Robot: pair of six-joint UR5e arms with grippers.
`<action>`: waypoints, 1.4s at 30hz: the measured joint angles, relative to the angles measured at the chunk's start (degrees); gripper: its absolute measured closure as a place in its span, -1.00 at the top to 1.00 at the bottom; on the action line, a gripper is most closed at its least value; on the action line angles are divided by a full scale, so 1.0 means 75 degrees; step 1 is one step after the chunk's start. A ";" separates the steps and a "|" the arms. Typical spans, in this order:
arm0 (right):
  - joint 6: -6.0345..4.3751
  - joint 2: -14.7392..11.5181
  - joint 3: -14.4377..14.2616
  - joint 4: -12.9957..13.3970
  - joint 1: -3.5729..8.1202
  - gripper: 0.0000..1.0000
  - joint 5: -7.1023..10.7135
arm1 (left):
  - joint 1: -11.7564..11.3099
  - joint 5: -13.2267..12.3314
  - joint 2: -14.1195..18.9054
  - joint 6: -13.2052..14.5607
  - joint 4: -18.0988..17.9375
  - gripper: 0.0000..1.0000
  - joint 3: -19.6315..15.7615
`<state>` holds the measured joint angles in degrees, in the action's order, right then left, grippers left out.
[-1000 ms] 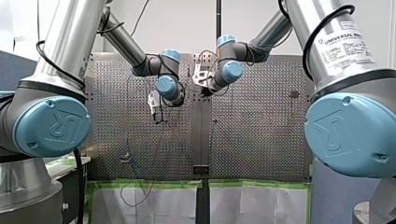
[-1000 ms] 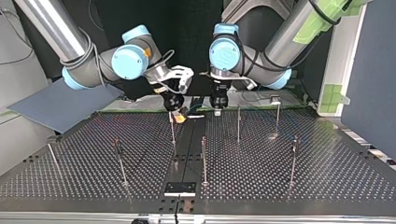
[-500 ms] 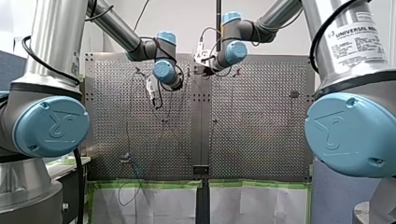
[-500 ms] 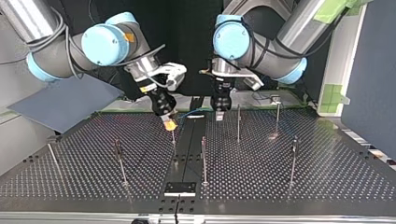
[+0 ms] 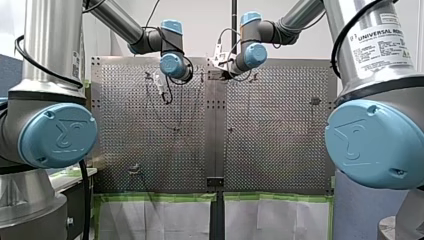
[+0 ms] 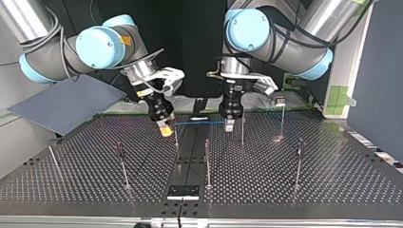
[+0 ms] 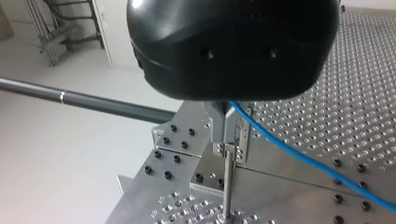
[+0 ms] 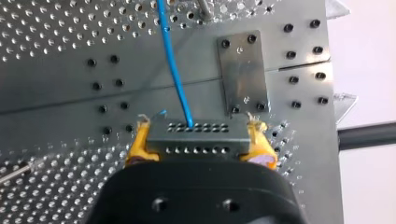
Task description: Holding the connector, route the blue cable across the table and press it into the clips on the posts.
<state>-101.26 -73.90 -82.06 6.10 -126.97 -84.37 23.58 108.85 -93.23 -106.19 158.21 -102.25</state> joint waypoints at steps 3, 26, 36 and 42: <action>-0.0001 0.0010 0.0001 0.0006 0.0010 -1.00 -0.0001 | -0.0009 -0.0023 -0.0020 0.0014 0.0011 -1.00 -0.0002; -0.0268 0.0294 0.0313 0.0381 0.0215 -1.00 0.0508 | -0.0276 -0.0498 -0.0506 0.0103 0.0148 -1.00 0.0584; -0.0429 0.0506 0.0689 0.0310 0.0325 -1.00 0.0639 | -0.0384 -0.0527 -0.0920 0.0063 0.0209 -1.00 0.0973; -0.0434 0.0691 0.0882 0.0267 0.0338 -1.00 0.0713 | -0.0461 -0.0569 -0.1066 0.0046 0.0170 -1.00 0.1134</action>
<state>-104.52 -68.71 -75.44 8.10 -124.43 -79.02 20.12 104.58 -101.22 -105.84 159.48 -93.74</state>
